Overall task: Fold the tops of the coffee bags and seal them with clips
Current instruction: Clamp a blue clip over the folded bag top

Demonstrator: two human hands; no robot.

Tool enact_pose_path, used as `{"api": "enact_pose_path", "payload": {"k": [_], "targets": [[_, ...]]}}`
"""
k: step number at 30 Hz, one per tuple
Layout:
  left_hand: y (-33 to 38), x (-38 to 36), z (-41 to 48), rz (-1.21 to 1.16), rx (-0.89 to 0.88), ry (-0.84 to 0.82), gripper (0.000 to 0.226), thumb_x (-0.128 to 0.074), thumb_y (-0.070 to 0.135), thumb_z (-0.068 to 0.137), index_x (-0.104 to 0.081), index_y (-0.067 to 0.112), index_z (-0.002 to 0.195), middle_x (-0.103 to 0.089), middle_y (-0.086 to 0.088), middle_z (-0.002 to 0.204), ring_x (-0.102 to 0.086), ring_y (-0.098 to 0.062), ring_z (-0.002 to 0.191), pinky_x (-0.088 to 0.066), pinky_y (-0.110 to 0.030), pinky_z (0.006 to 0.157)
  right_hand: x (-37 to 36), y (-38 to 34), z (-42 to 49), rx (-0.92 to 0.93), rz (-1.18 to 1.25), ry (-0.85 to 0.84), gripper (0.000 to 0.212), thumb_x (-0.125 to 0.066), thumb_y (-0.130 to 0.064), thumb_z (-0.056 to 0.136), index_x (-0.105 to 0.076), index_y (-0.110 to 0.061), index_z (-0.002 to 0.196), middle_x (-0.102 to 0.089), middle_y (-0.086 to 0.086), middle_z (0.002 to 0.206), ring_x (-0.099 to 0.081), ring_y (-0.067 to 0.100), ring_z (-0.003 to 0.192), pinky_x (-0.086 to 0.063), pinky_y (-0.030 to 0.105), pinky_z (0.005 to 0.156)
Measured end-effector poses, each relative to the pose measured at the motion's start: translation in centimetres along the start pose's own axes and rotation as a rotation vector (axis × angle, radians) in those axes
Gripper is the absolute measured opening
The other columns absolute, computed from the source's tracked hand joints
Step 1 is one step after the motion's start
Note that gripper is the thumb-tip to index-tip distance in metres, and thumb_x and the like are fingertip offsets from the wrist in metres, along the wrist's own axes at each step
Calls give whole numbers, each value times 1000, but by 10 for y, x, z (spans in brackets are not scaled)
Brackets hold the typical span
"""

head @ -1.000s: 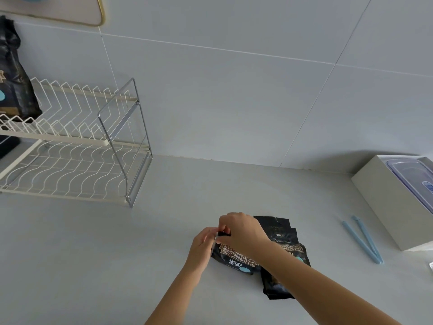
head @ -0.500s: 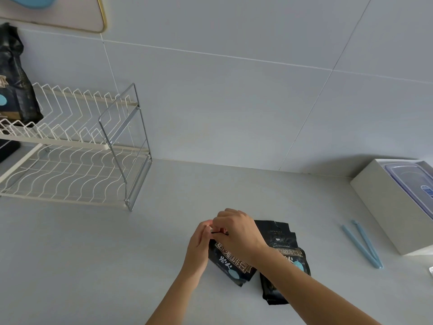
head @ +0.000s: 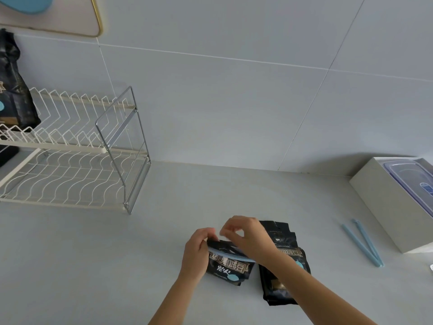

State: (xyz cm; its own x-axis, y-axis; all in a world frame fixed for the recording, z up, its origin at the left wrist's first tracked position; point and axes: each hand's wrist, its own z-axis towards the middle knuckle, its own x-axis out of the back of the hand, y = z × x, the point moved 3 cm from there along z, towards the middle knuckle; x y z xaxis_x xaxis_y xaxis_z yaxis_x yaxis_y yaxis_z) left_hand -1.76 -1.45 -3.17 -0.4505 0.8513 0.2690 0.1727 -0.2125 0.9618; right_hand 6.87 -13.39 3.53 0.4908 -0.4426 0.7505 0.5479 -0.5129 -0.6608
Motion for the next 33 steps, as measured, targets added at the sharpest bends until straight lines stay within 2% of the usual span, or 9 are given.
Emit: {"api": "enact_pose_path", "payload": {"k": [4, 8, 11, 13, 16, 22, 26, 30, 33], "targets": [[-4, 16, -1, 94, 13, 123, 49, -38, -12, 82, -61, 29, 71, -64, 12, 94, -56, 1, 98, -42, -14, 83, 11, 27, -10, -190, 141, 71, 20, -50, -29, 93, -68, -31, 84, -67, -17, 78, -64, -1, 77, -56, 28, 77], [19, 17, -2, 130, -135, 170, 35, -45, 1, 86, -61, 29, 74, -66, 15, 82, -61, 0, 88, -44, -10, 72, 0, 41, -33, -276, 226, 38, 27, -41, -37, 96, -66, -32, 85, -68, -10, 84, -63, 2, 82, -54, 30, 79], [47, 3, -5, 265, -314, -39, 16, -50, 20, 83, -63, 27, 77, -66, 15, 78, -61, -4, 80, -45, -12, 69, -13, 43, -43, -320, 259, 92, 31, -41, -31, 97, -68, -23, 85, -67, -5, 86, -60, 7, 85, -51, 36, 80], [56, -12, -9, 464, -394, -213, 9, -55, 32, 79, -63, 29, 81, -66, 15, 78, -58, -2, 79, -43, -18, 76, -20, 44, -47, -339, 319, 151, 31, -41, -24, 97, -67, -17, 82, -66, 1, 86, -58, 12, 85, -49, 40, 80], [51, -21, -13, 633, -458, -254, 12, -63, 39, 77, -63, 32, 87, -64, 16, 85, -53, -2, 86, -32, -25, 85, -24, 46, -50, -366, 392, 225, 31, -41, -20, 97, -67, -16, 82, -64, 0, 87, -57, 13, 88, -48, 40, 82], [52, -25, -15, 658, -462, -166, 11, -73, 30, 73, -65, 31, 80, -64, 14, 77, -57, -7, 80, -28, -26, 81, -24, 45, -46, -445, 571, 137, 32, -36, -19, 99, -66, -6, 99, -64, 11, 104, -57, 22, 103, -45, 42, 96], [47, -25, -18, 590, -433, -92, 16, -76, 28, 70, -60, 30, 71, -59, 15, 69, -54, -2, 72, -31, -28, 89, -24, 43, -47, -469, 673, 10, 35, -32, -23, 100, -63, -10, 110, -65, 4, 110, -58, 2, 94, -44, 14, 78], [44, -28, -19, 522, -389, -30, 21, -77, 26, 69, -57, 29, 68, -57, 15, 69, -54, -2, 70, -28, -28, 90, -18, 41, -40, -392, 647, 39, 36, -29, -14, 102, -61, 0, 112, -63, 16, 116, -57, 23, 111, -42, 34, 101], [45, -30, -18, 474, -362, 1, 22, -78, 24, 69, -57, 29, 67, -58, 17, 68, -54, 1, 68, -24, -22, 88, -16, 42, -36, -368, 651, 45, 37, -27, -12, 102, -61, 1, 109, -64, 15, 109, -58, 22, 105, -44, 30, 97]]}}
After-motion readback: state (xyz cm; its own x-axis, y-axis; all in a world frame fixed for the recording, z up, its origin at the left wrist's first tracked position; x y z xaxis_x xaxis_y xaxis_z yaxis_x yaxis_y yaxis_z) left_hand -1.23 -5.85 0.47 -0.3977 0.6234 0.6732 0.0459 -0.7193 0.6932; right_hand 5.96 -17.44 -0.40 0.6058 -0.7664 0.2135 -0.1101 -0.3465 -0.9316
